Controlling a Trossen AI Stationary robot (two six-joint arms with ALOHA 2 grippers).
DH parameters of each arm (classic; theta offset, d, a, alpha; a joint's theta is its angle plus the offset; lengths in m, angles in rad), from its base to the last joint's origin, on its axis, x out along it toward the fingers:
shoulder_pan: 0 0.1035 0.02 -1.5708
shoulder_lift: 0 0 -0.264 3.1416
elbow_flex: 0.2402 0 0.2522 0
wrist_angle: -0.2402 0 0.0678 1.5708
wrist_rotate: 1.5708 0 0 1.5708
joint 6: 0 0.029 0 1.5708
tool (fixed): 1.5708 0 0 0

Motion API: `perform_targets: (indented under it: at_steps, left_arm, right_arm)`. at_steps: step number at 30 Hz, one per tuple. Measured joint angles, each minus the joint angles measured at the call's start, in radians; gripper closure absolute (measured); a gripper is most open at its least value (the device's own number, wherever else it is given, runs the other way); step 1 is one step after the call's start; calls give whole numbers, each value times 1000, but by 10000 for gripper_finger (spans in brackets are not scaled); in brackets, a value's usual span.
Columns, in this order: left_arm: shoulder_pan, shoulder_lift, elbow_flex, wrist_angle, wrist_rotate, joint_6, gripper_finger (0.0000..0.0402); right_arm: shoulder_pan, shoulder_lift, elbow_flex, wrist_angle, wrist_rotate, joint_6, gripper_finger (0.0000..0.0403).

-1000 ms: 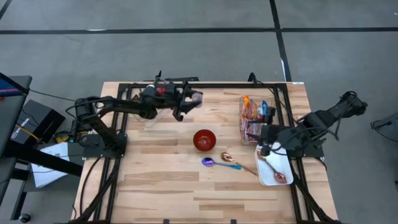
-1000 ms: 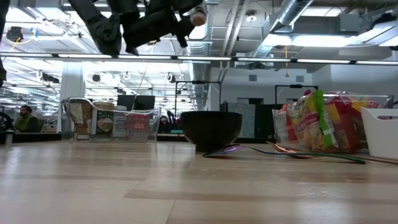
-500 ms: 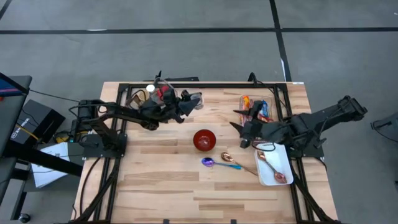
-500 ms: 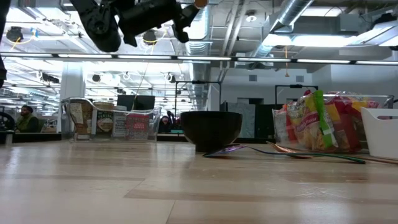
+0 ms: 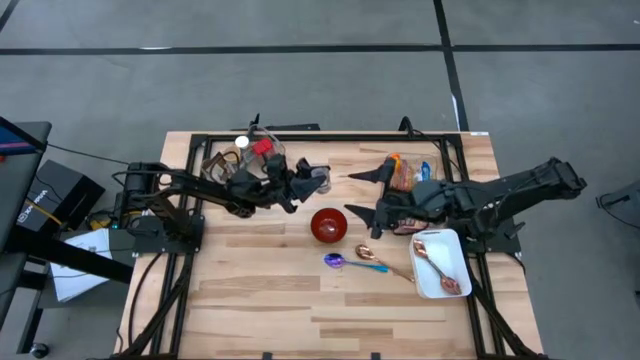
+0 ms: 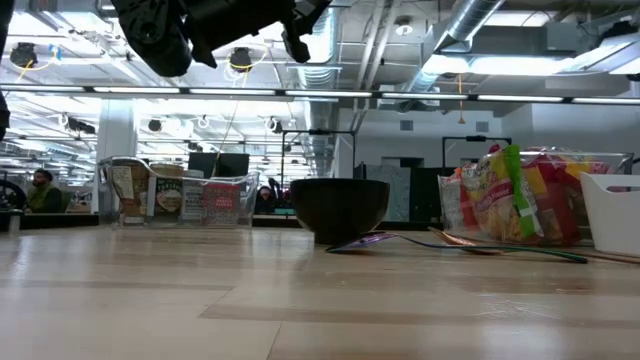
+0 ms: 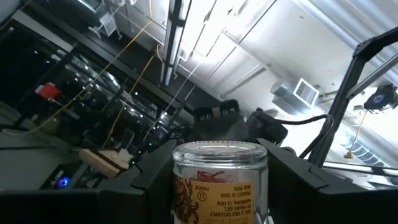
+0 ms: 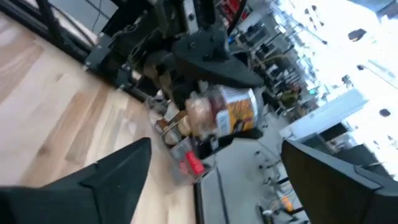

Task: Pick & Place Food Item
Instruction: Put the brown seasoning bottle into the left transparent bin

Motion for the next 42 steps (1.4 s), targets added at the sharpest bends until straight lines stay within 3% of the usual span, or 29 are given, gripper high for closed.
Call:
perform_targets:
  at_steps: [7, 18, 42]
  left_arm:
    - [-20, 0, 0, -8, 12, -2, 207]
    - [-21, 0, 1, -61, 21, -6, 212]
    - [-27, 1, 1, -104, 22, -6, 215]
  right_arm:
    - [-37, 23, 1, 123, -81, -39, 13]
    - [-100, 81, 11, 135, -216, -36, 3]
    - [-157, 171, 74, 81, -246, 0, 17]
